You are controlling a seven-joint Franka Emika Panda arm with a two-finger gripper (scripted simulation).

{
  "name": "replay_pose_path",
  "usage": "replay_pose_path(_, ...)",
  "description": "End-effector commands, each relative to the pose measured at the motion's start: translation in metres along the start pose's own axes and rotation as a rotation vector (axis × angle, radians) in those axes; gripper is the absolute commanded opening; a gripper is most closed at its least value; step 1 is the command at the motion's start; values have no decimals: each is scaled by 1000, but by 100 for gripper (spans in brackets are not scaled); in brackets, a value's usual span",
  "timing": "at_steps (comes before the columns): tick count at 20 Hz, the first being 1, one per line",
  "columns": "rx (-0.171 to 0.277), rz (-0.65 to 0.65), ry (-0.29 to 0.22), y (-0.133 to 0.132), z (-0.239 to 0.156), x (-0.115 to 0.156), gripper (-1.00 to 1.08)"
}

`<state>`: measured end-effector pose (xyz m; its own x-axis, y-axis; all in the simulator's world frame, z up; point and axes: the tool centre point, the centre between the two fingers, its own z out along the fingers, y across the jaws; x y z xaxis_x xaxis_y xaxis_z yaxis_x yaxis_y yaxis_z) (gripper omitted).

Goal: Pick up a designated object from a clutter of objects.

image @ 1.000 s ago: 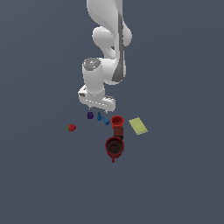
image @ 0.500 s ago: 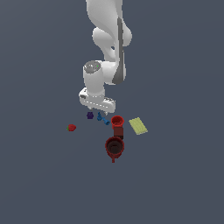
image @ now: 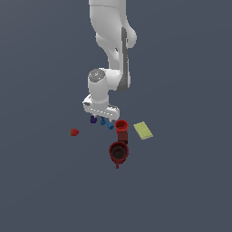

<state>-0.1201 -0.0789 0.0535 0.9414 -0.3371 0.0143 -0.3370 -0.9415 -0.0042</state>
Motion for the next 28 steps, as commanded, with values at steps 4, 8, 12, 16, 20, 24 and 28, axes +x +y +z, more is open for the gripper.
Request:
replay_pose_path(4, -4, 0, -14, 2, 11, -3, 100)
replay_pose_path(8, -4, 0, -14, 2, 11, -3, -100)
replay_pose_path(12, -4, 0, -14, 2, 11, -3, -100)
replay_pose_path(16, -3, 0, -10, 2, 9, -1, -100)
replay_pose_path(20, -3, 0, -10, 1, 6, -2, -100)
replay_pose_path(24, -3, 0, -10, -2, -3, -3, -100)
replay_pose_path(28, -3, 0, -10, -7, -18, -6, -100)
